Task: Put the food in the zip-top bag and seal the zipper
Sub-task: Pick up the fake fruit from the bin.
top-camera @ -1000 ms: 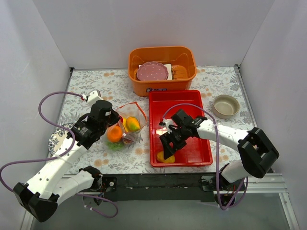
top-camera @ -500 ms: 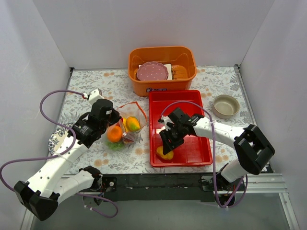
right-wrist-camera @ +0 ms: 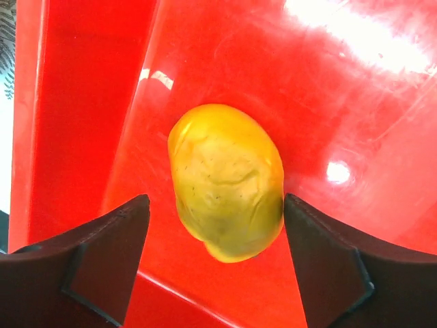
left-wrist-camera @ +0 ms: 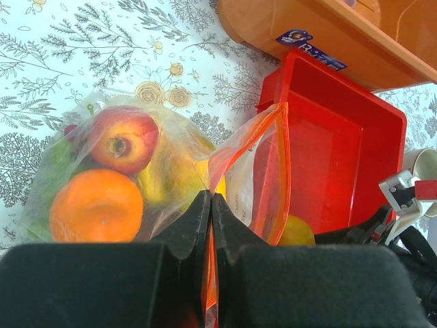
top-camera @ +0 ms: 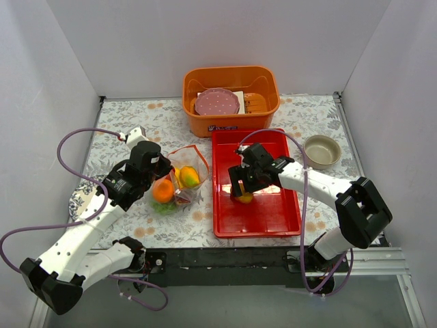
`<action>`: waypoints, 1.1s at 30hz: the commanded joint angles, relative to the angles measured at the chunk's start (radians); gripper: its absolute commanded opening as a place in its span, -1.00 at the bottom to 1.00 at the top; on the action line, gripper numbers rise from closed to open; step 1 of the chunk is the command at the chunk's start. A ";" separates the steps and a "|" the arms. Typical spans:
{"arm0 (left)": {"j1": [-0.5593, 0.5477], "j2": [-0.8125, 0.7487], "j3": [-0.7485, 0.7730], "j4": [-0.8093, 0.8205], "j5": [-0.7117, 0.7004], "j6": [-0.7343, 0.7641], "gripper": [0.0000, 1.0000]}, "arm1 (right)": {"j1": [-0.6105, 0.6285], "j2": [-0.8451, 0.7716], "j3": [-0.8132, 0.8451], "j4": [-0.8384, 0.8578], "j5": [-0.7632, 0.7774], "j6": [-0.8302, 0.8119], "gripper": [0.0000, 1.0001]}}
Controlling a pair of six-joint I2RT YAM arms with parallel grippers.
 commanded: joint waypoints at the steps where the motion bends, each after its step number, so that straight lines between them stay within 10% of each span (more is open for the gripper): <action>1: 0.006 -0.023 0.022 0.014 0.002 0.010 -1.00 | 0.001 -0.022 -0.016 0.064 -0.007 0.011 0.78; 11: 0.006 -0.026 0.020 0.010 0.002 0.011 -1.00 | -0.005 -0.062 0.029 0.009 0.174 0.001 0.96; 33: 0.004 0.000 0.010 0.031 0.018 0.015 -1.00 | -0.003 0.010 -0.007 0.050 -0.009 0.050 0.75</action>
